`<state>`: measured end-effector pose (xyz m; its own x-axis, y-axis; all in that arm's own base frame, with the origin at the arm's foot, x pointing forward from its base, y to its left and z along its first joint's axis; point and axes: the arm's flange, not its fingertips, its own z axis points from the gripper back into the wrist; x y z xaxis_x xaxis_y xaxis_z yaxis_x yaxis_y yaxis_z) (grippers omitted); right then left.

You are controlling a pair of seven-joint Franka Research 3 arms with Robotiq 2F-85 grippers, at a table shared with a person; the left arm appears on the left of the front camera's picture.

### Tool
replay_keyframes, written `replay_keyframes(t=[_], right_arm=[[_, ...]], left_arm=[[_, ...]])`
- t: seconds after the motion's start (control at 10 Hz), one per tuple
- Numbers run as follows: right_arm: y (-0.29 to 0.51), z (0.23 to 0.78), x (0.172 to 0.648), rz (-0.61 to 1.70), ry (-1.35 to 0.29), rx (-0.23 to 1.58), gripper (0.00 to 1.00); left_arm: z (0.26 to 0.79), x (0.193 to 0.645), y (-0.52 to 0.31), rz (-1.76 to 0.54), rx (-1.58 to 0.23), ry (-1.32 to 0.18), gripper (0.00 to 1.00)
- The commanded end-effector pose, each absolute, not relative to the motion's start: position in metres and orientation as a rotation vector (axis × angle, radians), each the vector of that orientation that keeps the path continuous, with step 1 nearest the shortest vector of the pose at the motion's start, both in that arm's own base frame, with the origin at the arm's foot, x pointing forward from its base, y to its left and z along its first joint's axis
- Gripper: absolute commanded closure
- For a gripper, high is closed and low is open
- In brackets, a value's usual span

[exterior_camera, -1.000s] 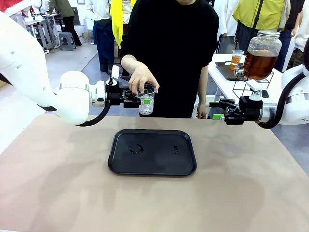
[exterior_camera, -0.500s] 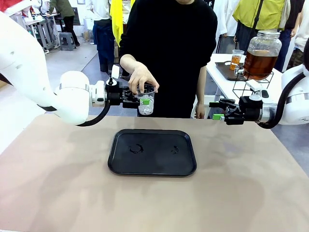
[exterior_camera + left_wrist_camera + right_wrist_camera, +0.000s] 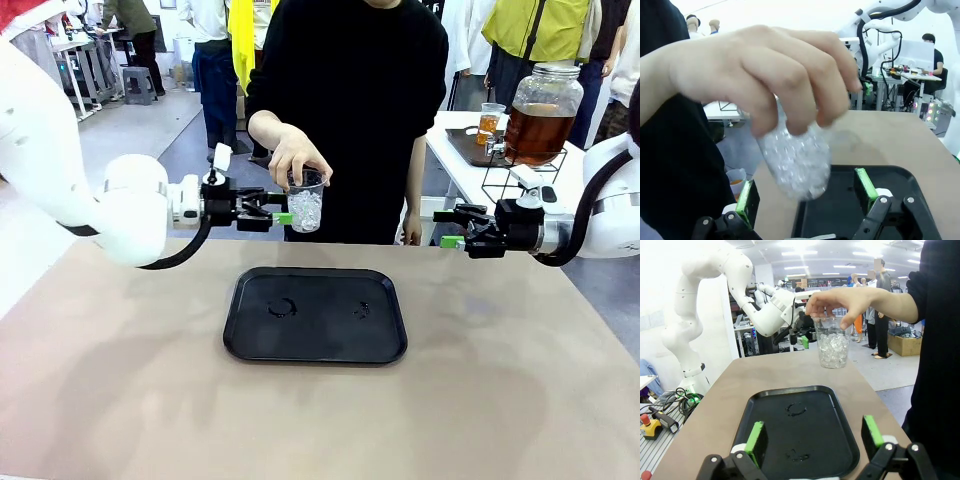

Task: Pour the drink into the iced cup.
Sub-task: Open the gripper to release the iced cup you were holding.

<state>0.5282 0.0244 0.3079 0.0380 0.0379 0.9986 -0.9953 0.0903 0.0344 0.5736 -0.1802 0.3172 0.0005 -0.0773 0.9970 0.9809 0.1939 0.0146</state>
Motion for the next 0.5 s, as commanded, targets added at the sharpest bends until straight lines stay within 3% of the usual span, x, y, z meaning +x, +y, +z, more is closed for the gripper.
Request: replay_keyframes(t=[0.0,0.4], right_arm=[[0.025,0.311,0.532,1.139,-1.197,1.132,0.0],[0.025,0.311,0.532,1.139,-1.197,1.132,0.0]], left_arm=[[0.317,0.547,-0.146,-1.109,-1.057,-1.243,0.0],[0.302,0.5,-0.076,-1.167,-1.069,-1.218,0.0]])
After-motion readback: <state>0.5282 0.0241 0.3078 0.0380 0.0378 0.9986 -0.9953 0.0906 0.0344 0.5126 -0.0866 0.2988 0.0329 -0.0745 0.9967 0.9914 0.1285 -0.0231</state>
